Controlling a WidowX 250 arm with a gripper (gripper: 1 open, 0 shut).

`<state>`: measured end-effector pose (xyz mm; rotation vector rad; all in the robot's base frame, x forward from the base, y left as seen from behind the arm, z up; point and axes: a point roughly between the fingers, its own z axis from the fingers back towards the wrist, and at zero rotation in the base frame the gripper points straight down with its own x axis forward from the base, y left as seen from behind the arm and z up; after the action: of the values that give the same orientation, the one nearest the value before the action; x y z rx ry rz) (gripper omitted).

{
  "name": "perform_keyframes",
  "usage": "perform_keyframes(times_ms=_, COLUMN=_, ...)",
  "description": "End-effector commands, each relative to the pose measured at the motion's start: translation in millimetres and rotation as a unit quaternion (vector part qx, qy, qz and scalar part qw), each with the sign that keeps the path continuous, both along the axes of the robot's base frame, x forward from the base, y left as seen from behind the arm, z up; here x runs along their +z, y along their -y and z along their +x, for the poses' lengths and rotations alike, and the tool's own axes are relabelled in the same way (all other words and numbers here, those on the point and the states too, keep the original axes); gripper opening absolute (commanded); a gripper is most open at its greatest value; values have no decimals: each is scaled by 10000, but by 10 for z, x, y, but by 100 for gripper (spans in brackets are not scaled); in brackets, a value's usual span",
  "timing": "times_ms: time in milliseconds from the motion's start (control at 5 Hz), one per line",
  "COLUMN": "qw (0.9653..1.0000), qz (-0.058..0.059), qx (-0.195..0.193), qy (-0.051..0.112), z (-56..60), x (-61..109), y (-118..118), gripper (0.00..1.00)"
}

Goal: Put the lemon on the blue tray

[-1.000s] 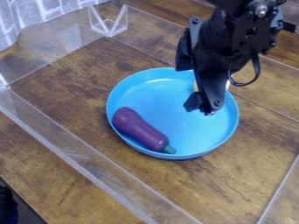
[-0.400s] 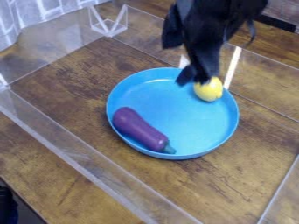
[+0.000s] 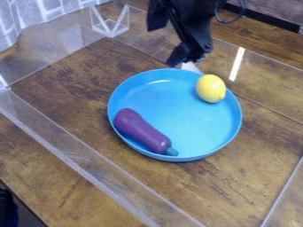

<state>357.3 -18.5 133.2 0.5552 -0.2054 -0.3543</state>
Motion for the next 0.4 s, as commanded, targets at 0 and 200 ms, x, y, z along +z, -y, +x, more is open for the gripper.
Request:
perform_keyframes(times_ms=0, qw=9990, qz=-91, qx=266, qy=342, z=111, x=207, y=211, gripper=100)
perform_keyframes(times_ms=200, qw=9985, qz=-128, qx=346, qy=394, z=302, x=94, y=324, gripper=100)
